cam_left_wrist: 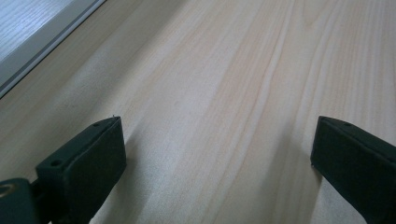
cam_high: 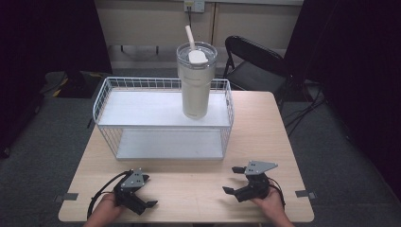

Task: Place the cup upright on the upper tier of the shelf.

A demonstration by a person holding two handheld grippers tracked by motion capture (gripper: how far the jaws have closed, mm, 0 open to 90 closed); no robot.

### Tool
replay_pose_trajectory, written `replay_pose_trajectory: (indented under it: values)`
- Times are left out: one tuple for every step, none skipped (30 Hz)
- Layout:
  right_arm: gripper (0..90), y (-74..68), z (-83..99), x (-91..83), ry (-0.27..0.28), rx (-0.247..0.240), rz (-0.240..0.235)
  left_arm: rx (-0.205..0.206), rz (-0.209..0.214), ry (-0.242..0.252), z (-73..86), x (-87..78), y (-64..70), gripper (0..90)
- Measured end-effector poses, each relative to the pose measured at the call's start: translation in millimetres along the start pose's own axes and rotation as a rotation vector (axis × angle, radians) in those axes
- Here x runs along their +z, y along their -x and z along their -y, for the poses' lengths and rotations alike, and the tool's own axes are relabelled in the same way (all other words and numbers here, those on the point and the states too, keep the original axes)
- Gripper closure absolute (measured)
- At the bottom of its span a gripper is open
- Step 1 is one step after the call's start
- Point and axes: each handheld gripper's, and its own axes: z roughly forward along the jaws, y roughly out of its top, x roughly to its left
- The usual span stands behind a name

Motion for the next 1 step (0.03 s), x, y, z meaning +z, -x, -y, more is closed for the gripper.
replay_pose_trajectory:
  values:
    - [13.2,-0.1,1.4,0.6,-0.017,-0.010,0.007,0.000,0.000,0.000,0.0,0.0,0.0,2.7]
